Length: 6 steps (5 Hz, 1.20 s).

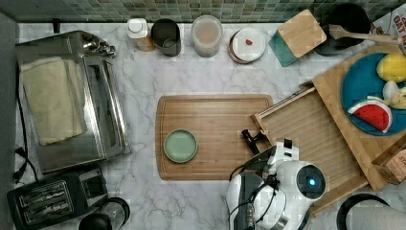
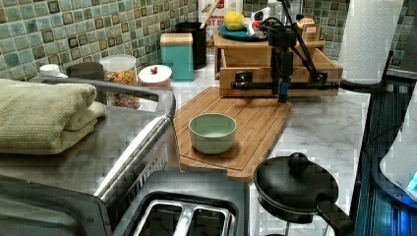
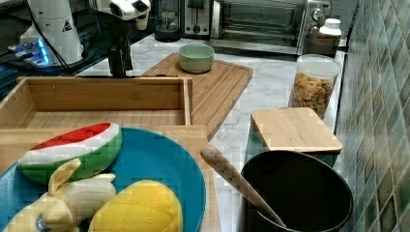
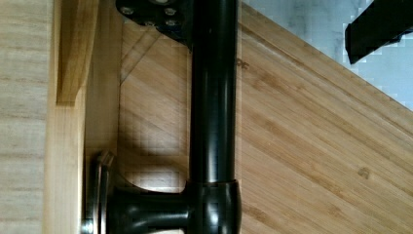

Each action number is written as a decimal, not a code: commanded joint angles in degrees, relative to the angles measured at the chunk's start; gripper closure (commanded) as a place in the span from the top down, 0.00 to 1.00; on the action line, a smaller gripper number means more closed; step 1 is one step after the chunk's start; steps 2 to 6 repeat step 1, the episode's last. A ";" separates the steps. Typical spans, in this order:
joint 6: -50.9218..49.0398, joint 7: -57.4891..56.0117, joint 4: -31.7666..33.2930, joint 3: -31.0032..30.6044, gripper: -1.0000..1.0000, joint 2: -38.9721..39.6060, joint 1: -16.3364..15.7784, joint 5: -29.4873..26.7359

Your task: Open the drawer.

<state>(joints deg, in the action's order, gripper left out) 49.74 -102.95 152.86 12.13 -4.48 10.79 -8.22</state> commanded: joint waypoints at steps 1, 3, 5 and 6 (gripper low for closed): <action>-3.55 7.62 3.73 -4.98 1.00 -0.75 -5.45 -8.34; -3.55 7.62 3.73 -4.98 1.00 -0.75 -5.45 -8.34; -3.55 7.62 3.73 -4.98 1.00 -0.75 -5.45 -8.34; -3.55 7.62 3.73 -4.98 1.00 -0.75 -5.45 -8.34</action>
